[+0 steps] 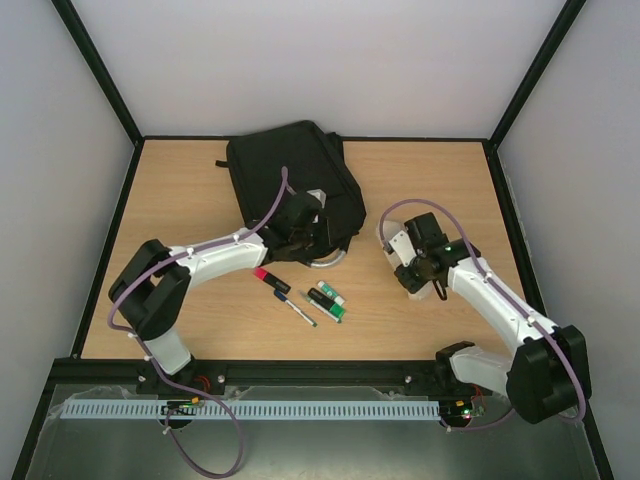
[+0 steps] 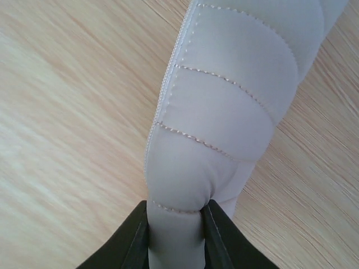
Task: Pack the student bag
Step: Pick up the stationery from the center of the board.
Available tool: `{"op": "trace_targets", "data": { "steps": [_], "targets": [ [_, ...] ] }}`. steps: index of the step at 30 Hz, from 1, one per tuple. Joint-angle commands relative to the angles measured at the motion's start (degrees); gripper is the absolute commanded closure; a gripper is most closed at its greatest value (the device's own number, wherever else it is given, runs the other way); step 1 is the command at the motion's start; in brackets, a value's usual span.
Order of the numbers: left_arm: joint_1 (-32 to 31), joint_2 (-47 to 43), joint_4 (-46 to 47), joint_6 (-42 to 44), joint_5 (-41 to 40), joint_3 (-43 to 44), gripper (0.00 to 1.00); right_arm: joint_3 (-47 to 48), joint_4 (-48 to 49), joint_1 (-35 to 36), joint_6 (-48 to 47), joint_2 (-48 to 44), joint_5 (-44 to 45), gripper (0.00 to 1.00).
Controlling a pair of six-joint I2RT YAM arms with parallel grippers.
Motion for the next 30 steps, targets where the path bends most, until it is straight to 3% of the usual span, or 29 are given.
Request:
{"op": "trace_targets", "data": {
  "steps": [1, 8, 18, 25, 30],
  "targets": [
    [0.58, -2.49, -1.43, 3.87, -0.68, -1.9, 0.87, 3.87, -6.54, -0.83, -3.82, -1.95, -18.29, 0.78],
    [0.68, -3.53, -0.9, 5.11, 0.51, -4.34, 0.87, 5.27, -7.73, -3.35, -6.05, 1.2, -28.08, 0.79],
    [-0.67, -1.57, 4.18, 6.48, 7.2, -8.27, 0.87, 6.93, -7.47, -15.27, -11.7, 15.26, -36.69, 0.75],
    [-3.4, 4.17, 4.31, 7.59, 7.68, -4.13, 0.88, 8.42, -6.1, -19.54, -9.96, 20.07, -33.95, 0.38],
    [-4.91, 9.35, 6.16, 7.36, 9.72, -0.47, 0.88, 8.36, -5.99, -19.54, -8.47, 17.64, -32.62, 0.32]
  ]
}}
